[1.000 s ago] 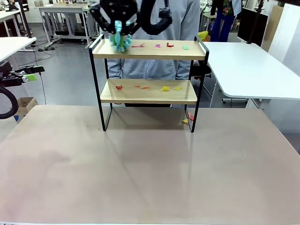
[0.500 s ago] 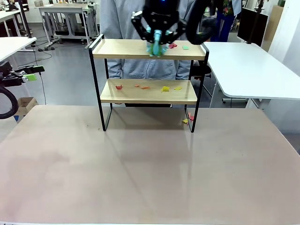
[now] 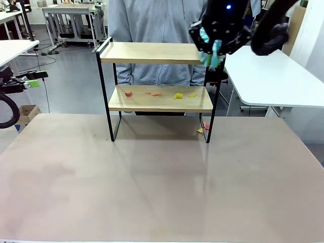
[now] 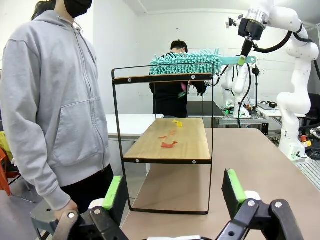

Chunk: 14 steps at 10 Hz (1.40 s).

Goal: Clean the shelf.
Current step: Clean the specific section of the Shelf indicated by the human with the Duster.

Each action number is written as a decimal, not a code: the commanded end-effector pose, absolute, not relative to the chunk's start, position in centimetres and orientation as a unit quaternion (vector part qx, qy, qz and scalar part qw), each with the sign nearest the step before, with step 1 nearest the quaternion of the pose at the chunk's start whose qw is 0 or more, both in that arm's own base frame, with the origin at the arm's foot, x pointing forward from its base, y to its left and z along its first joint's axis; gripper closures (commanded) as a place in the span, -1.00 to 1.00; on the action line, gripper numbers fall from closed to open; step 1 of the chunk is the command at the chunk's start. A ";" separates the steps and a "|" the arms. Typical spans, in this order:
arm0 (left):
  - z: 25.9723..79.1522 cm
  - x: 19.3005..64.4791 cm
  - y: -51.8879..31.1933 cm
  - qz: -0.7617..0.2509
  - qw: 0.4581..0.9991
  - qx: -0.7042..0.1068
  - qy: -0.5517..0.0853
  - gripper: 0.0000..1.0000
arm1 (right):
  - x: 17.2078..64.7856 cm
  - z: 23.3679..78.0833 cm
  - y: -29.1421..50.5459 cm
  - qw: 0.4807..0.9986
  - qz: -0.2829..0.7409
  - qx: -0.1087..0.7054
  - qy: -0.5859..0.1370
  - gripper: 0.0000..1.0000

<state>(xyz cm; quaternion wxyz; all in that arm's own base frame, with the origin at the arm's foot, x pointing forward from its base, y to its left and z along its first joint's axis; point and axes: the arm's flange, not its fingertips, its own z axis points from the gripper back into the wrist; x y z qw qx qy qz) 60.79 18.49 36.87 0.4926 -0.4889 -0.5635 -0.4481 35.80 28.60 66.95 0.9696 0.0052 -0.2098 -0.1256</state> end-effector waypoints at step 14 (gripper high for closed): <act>37.2 60.6 18.4 -0.452 0.491 -0.488 -0.563 -1.00 | 29.6 74.2 24.3 0.886 0.073 0.333 -0.316 0.74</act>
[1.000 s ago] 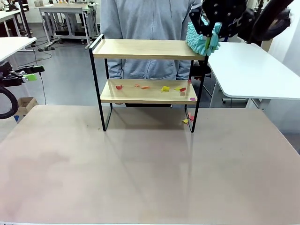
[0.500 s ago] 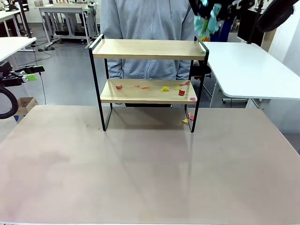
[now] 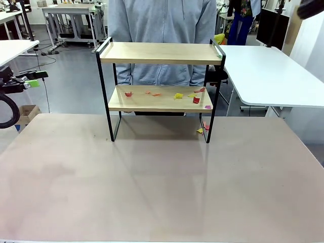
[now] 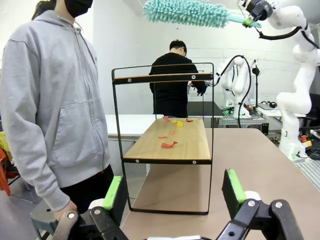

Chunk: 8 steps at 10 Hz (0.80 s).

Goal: Clean the shelf.
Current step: Clean the specific section of the Shelf indicated by the human with the Duster.

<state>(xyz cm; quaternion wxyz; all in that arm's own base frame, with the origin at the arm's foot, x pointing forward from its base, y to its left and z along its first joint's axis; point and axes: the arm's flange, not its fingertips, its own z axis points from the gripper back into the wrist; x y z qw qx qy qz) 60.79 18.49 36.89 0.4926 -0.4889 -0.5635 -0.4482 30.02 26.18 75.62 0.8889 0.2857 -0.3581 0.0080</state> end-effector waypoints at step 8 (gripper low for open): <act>37.2 60.6 18.4 -0.452 0.491 -0.488 -0.563 -1.00 | 29.1 71.1 20.8 0.871 0.320 0.371 -0.035 0.74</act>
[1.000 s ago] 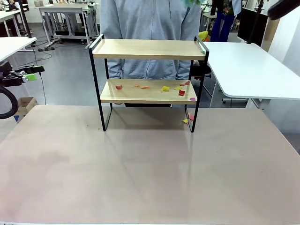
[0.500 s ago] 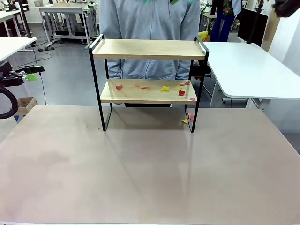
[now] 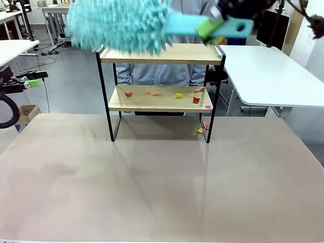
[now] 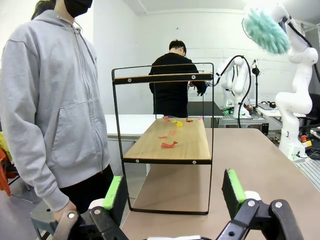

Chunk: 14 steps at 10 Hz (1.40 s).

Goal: Clean the shelf.
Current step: Clean the specific section of the Shelf indicated by the human with the Duster.

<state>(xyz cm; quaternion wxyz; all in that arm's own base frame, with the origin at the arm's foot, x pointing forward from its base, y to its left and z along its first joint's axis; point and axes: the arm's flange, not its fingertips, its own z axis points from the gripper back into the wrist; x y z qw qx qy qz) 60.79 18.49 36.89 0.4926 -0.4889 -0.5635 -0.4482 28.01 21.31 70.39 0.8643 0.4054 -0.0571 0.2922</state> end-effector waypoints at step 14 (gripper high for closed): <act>37.2 60.6 18.4 -0.452 0.491 -0.488 -0.563 -1.00 | 27.0 52.0 11.2 0.877 0.350 0.329 0.011 0.74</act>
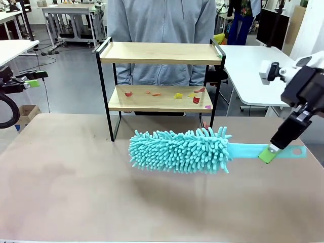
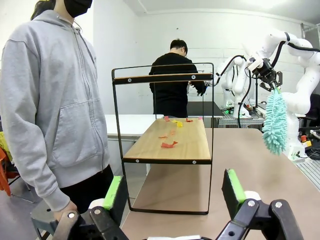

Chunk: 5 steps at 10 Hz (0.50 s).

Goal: Clean the shelf.
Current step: Clean the specific section of the Shelf indicated by the human with the Duster.

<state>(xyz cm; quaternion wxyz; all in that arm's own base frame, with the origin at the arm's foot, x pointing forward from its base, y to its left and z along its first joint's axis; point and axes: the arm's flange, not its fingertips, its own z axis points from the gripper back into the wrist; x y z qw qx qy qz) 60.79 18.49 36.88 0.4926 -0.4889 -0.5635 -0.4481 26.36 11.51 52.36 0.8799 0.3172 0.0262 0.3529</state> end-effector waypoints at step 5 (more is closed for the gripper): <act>37.2 60.6 18.4 -0.452 0.491 -0.488 -0.563 -1.00 | 26.0 53.3 12.3 0.879 0.361 0.310 0.029 0.74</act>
